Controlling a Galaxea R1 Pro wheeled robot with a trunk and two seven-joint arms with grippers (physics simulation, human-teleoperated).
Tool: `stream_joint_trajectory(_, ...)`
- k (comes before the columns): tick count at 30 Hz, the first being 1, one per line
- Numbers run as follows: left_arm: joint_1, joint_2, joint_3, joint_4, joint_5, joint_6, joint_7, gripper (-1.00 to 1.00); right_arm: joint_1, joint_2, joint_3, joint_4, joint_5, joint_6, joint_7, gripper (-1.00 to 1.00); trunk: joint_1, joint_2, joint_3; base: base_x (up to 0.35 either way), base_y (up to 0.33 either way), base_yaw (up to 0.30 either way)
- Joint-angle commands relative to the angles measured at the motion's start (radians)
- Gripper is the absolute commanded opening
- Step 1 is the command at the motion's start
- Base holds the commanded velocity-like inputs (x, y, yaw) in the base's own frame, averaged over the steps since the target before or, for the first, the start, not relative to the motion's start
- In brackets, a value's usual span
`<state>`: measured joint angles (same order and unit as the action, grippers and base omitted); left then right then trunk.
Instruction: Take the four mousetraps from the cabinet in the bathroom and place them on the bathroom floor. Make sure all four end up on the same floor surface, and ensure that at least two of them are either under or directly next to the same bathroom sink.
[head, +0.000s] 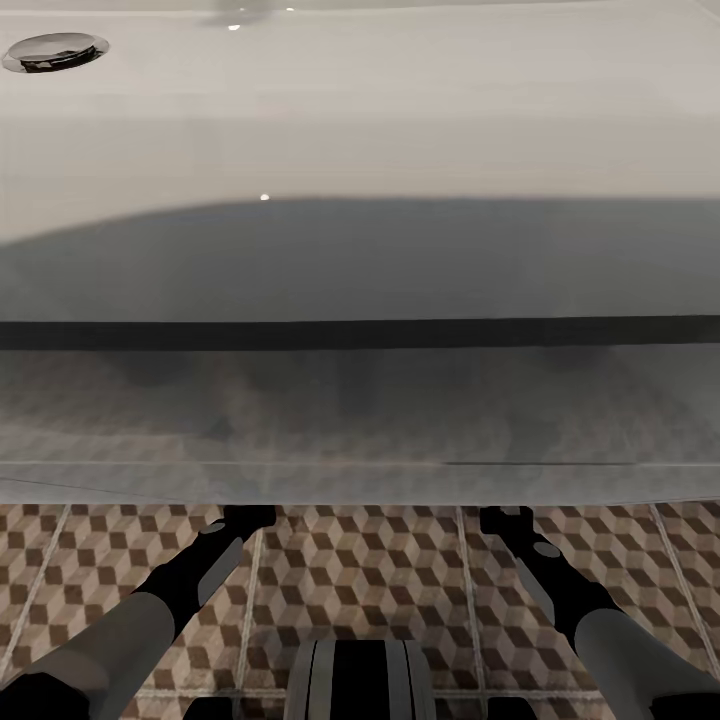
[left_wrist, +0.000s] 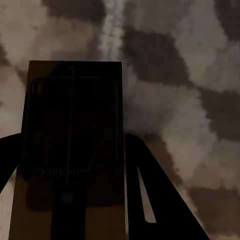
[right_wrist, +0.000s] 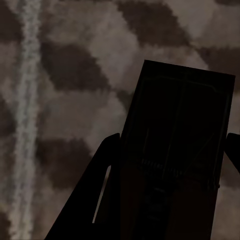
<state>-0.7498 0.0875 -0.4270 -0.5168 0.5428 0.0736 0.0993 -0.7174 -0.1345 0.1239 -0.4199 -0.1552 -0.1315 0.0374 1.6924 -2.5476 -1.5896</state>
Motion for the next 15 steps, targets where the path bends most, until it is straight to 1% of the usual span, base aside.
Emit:
stream_joint_trajectory(1, 0.000, 0.002, -0.009, -0.003, 0.005, 0.004, 0.011, -1.00, -0.001, -0.001, 0.005, 0.001, -0.012, -0.004, 0.006, -1.00, 0.000, 0.000, -0.001, 0.000, 0.000, 0.000)
stream_joint_trajectory(15, 0.000, 0.000, -0.009, -0.002, 0.005, 0.005, 0.011, -1.00, -0.001, 0.000, 0.005, 0.001, -0.012, -0.005, 0.006, -1.00, 0.000, 0.000, -0.001, 0.000, 0.000, 0.000)
